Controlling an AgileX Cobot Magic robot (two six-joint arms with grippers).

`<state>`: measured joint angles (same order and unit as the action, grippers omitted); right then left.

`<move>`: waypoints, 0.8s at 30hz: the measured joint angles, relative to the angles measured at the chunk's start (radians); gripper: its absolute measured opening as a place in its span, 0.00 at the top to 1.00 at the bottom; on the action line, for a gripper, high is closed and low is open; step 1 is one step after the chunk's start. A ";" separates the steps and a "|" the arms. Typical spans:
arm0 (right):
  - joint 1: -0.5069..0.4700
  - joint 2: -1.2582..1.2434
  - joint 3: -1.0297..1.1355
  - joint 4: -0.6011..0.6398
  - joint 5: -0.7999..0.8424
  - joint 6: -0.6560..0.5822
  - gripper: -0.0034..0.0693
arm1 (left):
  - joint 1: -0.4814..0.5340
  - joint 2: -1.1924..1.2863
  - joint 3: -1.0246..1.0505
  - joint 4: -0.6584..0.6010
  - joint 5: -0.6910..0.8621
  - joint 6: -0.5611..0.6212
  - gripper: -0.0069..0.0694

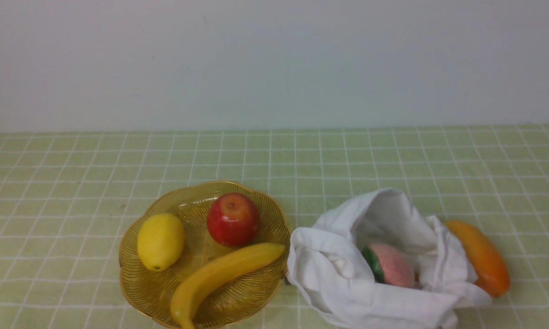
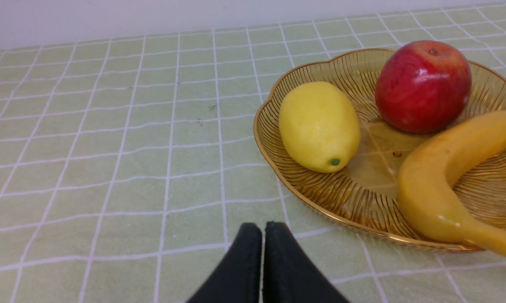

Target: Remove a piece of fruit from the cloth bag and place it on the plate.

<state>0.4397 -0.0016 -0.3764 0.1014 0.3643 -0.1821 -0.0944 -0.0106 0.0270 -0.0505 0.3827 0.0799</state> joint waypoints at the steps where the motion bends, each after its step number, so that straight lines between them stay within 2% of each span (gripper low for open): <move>1: -0.045 0.000 0.023 0.000 0.003 0.000 0.97 | 0.000 0.000 0.000 0.000 0.000 0.000 0.92; 3: -0.133 0.000 0.079 0.000 0.006 0.000 0.97 | 0.000 0.000 0.000 0.000 0.000 0.000 0.92; 10: -0.341 0.000 0.299 0.000 0.011 0.000 0.97 | 0.000 0.000 0.000 0.000 0.000 0.000 0.92; 15: -0.433 0.000 0.396 0.008 0.024 0.008 0.97 | 0.000 0.000 0.000 0.000 0.000 0.000 0.92; 24: -0.477 -0.006 0.397 0.011 0.022 0.014 0.97 | 0.000 0.000 0.000 0.000 0.000 0.000 0.92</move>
<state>-0.0371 -0.0079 0.0204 0.1121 0.3867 -0.1683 -0.0944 -0.0106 0.0270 -0.0505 0.3831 0.0799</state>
